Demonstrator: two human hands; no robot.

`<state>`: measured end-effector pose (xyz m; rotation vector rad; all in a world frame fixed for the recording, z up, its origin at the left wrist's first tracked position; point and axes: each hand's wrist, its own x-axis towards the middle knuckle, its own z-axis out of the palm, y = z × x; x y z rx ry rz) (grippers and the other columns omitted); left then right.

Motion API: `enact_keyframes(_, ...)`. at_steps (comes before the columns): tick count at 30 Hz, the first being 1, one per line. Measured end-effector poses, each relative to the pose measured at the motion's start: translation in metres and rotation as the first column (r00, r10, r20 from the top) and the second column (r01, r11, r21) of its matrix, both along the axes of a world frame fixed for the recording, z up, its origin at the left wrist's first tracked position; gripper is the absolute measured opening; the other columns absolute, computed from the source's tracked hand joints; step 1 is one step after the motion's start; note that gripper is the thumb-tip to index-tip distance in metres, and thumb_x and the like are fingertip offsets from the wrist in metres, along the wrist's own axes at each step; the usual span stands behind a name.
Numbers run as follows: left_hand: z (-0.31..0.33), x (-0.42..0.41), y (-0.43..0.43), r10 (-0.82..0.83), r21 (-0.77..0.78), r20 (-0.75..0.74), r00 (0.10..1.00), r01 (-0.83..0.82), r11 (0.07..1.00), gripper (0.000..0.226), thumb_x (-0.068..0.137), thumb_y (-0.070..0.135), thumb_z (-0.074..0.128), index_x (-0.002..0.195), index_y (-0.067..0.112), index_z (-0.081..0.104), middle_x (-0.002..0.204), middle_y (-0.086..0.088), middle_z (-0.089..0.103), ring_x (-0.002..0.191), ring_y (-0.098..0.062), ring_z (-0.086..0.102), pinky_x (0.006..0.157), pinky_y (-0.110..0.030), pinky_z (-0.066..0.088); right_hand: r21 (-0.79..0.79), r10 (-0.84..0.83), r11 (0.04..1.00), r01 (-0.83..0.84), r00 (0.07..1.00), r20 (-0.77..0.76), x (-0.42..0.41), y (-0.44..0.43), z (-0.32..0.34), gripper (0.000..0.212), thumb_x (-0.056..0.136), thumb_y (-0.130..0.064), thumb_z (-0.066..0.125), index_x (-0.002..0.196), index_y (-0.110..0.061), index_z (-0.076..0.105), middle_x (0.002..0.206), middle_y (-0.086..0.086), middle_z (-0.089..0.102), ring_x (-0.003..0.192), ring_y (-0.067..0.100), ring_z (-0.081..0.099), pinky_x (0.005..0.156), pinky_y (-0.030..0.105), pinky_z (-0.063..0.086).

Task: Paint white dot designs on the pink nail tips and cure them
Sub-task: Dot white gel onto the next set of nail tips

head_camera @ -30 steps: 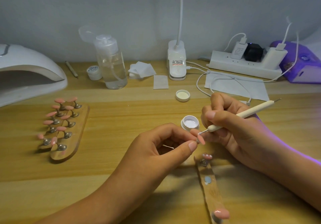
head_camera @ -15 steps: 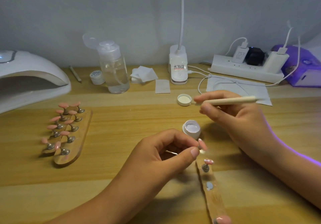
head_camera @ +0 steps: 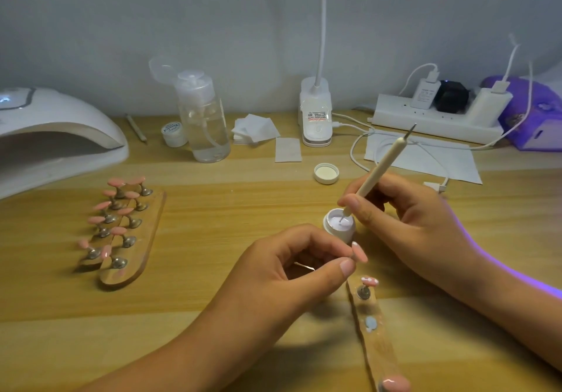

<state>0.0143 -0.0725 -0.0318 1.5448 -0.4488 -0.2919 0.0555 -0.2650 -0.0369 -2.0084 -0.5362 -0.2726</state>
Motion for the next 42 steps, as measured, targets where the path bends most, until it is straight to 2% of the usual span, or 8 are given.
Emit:
enact_keyframes(13, -0.002, 0.001, 0.001, -0.007, 0.022, -0.007, 1.000, 0.008, 1.000, 0.007, 0.082, 0.025, 0.067, 0.086, 0.027, 0.073, 0.079, 0.016, 0.069, 0.072, 0.000, 0.058, 0.066, -0.013, 0.047, 0.008, 0.007, 1.000, -0.007, 0.998, -0.065, -0.001, 0.001, 0.002, 0.021, 0.085, -0.039, 0.058, 0.092, -0.022, 0.068, 0.086, 0.000, 0.067, 0.078, 0.019, 0.060, 0.072, 0.035, 0.051)
enact_keyframes(16, -0.003, 0.000, 0.001, -0.010, 0.022, -0.008, 1.000, 0.010, 1.000, 0.008, 0.080, 0.033, 0.069, 0.086, 0.029, 0.073, 0.079, 0.015, 0.069, 0.074, -0.001, 0.059, 0.067, -0.014, 0.048, 0.154, -0.017, 0.987, 0.035, 0.993, -0.116, 0.001, 0.001, 0.004, 0.013, 0.085, -0.034, 0.061, 0.089, -0.026, 0.069, 0.082, -0.009, 0.069, 0.076, 0.005, 0.062, 0.069, 0.016, 0.049)
enact_keyframes(18, -0.003, 0.000, 0.001, -0.008, 0.015, -0.012, 1.000, 0.008, 1.000, 0.010, 0.078, 0.034, 0.068, 0.086, 0.029, 0.073, 0.078, 0.015, 0.069, 0.074, -0.001, 0.060, 0.067, -0.014, 0.048, 0.333, -0.013, 0.941, 0.064, 0.988, -0.151, 0.001, 0.000, 0.006, 0.013, 0.083, -0.031, 0.064, 0.087, -0.021, 0.071, 0.075, -0.010, 0.067, 0.070, 0.001, 0.059, 0.067, 0.011, 0.047)
enact_keyframes(22, -0.004, 0.001, 0.000, 0.008, 0.013, -0.021, 1.000, -0.008, 1.000, 0.009, 0.079, 0.031, 0.068, 0.086, 0.030, 0.073, 0.077, 0.014, 0.068, 0.073, -0.001, 0.059, 0.067, -0.015, 0.047, 0.535, 0.074, 0.844, 0.049, 0.976, -0.206, -0.001, -0.007, 0.008, 0.009, 0.075, -0.031, 0.077, 0.079, -0.026, 0.070, 0.074, -0.003, 0.063, 0.072, 0.008, 0.058, 0.077, 0.024, 0.051)
enact_keyframes(26, -0.004, 0.001, 0.000, 0.012, 0.006, -0.019, 1.000, -0.012, 1.000, 0.015, 0.075, 0.038, 0.066, 0.087, 0.031, 0.073, 0.077, 0.012, 0.068, 0.074, -0.001, 0.059, 0.069, -0.017, 0.047, 0.627, 0.226, 0.778, -0.033, 0.947, -0.230, -0.006, -0.008, 0.006, 0.021, 0.074, -0.016, 0.073, 0.077, -0.024, 0.053, 0.069, -0.006, 0.050, 0.065, 0.007, 0.051, 0.077, 0.027, 0.052)
enact_keyframes(28, -0.004, 0.001, 0.000, 0.017, 0.006, -0.018, 1.000, -0.017, 1.000, 0.009, 0.078, 0.033, 0.069, 0.086, 0.030, 0.073, 0.077, 0.013, 0.068, 0.074, -0.001, 0.059, 0.069, -0.017, 0.048, 0.666, 0.313, 0.741, -0.081, 0.920, -0.235, -0.007, -0.005, 0.008, 0.015, 0.074, -0.018, 0.064, 0.070, -0.024, 0.051, 0.064, -0.007, 0.047, 0.058, 0.006, 0.046, 0.074, 0.026, 0.053)
enact_keyframes(36, -0.002, 0.000, -0.001, 0.020, -0.011, -0.024, 1.000, -0.020, 1.000, 0.008, 0.080, 0.024, 0.065, 0.085, 0.024, 0.072, 0.074, 0.016, 0.068, 0.070, -0.001, 0.057, 0.067, -0.016, 0.046, 0.714, 0.465, 0.685, -0.144, 0.841, -0.276, -0.010, 0.001, 0.011, 0.013, 0.075, -0.014, 0.057, 0.066, -0.021, 0.049, 0.058, -0.006, 0.043, 0.053, 0.008, 0.036, 0.065, 0.031, 0.056)
enact_keyframes(42, -0.001, -0.001, -0.002, 0.018, -0.031, -0.028, 0.999, -0.018, 0.999, 0.006, 0.080, 0.022, 0.065, 0.083, 0.020, 0.070, 0.083, 0.013, 0.071, 0.072, -0.002, 0.057, 0.066, -0.017, 0.045, 0.718, 0.410, 0.692, -0.072, 0.859, -0.308, -0.015, 0.005, 0.014, 0.023, 0.073, -0.017, 0.063, 0.057, -0.019, 0.046, 0.050, -0.005, 0.041, 0.048, 0.007, 0.033, 0.060, 0.025, 0.055)
